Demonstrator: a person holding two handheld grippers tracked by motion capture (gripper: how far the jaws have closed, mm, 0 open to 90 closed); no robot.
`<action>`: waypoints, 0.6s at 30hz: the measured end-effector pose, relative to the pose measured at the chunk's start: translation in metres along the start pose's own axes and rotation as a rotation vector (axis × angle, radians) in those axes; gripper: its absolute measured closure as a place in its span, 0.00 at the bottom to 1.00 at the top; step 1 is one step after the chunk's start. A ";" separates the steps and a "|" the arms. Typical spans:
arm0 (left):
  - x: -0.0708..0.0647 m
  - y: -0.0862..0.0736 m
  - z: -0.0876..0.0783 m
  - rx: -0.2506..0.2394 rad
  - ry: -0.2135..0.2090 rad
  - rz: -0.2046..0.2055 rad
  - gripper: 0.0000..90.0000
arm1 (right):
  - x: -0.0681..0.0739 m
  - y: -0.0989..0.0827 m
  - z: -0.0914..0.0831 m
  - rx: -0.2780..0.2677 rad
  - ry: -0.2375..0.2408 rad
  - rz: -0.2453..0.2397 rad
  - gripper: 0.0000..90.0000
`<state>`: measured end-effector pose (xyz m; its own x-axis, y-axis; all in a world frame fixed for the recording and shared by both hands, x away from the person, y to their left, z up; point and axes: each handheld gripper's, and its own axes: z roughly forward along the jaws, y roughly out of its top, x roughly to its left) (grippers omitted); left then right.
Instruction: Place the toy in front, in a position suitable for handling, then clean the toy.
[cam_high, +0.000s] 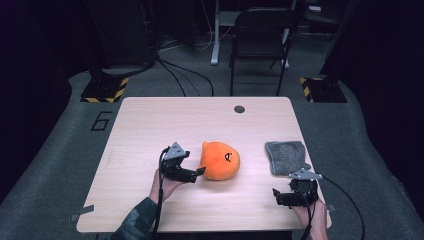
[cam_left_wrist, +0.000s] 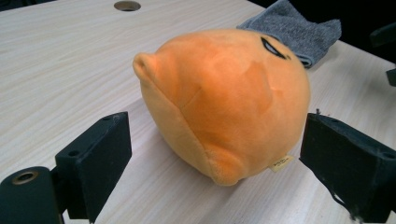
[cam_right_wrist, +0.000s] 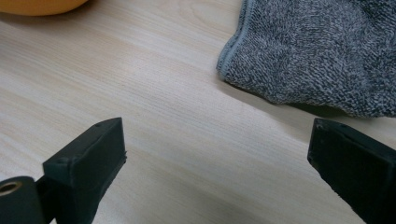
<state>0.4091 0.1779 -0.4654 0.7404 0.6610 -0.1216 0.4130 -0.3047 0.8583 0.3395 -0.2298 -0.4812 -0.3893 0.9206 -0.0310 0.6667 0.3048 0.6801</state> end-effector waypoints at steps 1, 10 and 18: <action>0.000 0.000 0.001 0.008 -0.005 0.004 0.10 | 0.001 0.000 0.000 0.005 0.000 0.007 0.04; -0.001 -0.006 0.010 0.053 -0.032 0.055 0.26 | -0.001 0.003 0.001 0.000 0.003 0.002 0.05; -0.001 -0.010 0.016 0.064 -0.061 0.051 0.33 | -0.010 0.021 -0.001 -0.055 -0.026 0.025 0.05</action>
<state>0.4124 0.1698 -0.4820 0.7915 0.6012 -0.1101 0.4056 -0.3819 0.8305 0.3568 -0.2331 -0.4656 -0.3560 0.9339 -0.0318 0.6399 0.2685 0.7200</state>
